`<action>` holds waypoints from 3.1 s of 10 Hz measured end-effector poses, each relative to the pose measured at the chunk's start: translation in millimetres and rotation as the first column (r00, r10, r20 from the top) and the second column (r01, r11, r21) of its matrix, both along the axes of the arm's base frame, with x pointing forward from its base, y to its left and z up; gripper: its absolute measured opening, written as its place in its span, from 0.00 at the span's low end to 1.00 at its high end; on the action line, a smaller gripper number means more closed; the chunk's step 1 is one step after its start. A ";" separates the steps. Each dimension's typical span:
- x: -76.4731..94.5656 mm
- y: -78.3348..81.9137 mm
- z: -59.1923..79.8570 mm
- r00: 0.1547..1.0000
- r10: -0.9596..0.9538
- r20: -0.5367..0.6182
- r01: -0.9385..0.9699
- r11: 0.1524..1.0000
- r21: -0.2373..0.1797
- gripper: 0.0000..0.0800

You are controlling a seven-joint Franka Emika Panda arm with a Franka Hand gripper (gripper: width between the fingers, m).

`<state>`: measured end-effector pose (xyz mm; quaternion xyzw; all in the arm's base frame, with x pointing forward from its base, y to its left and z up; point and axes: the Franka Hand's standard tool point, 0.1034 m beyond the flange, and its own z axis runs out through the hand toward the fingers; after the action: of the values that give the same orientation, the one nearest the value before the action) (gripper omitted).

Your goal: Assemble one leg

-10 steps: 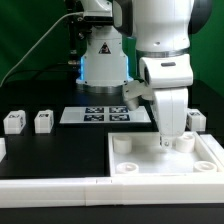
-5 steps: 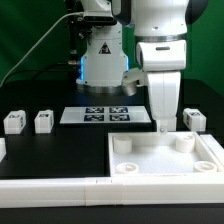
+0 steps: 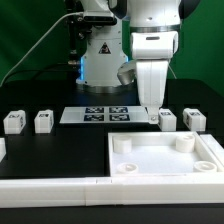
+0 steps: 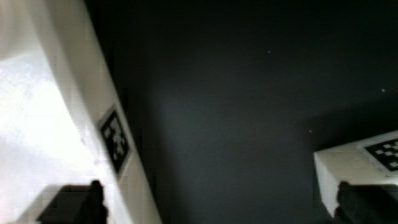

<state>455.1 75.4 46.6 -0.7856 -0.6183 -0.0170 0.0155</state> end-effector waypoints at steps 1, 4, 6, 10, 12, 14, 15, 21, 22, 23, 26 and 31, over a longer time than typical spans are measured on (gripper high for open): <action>-0.3 -0.1 -0.5 1.000 0.000 -0.001 0.000 1.000 0.000 0.81; -0.5 0.4 -0.8 0.969 -0.246 -0.014 0.246 0.969 0.002 0.81; -1.6 1.2 -1.6 0.896 -0.442 -0.025 0.443 0.897 0.008 0.81; -13.9 20.2 -3.3 0.505 -0.860 -0.074 0.863 0.506 0.005 0.81; -18.1 37.3 -2.4 0.326 -0.941 -0.088 0.945 0.328 -0.011 0.81; -21.6 50.7 -2.4 0.198 -0.975 -0.102 0.979 0.202 -0.024 0.81; -23.6 60.5 -2.2 0.202 -0.974 -0.105 0.978 0.205 -0.024 0.81; -27.8 93.4 -2.9 0.232 -0.966 -0.114 0.970 0.238 -0.045 0.81; -26.8 94.5 -2.4 0.234 -0.965 -0.114 0.970 0.240 -0.036 0.81; -27.1 94.3 -2.6 0.235 -0.965 -0.114 0.970 0.240 -0.038 0.81; -33.1 88.1 -2.7 0.247 -0.956 -0.157 0.894 0.287 -0.344 0.81; -46.6 102.2 -13.4 0.178 -0.962 -0.207 0.678 0.272 -0.683 0.81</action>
Offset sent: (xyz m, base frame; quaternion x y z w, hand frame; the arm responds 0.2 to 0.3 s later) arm 0.0000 0.0000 0.0000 0.0000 0.0000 0.2667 0.9638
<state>408.5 177.6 33.2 -0.9306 -0.0131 0.3654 0.0182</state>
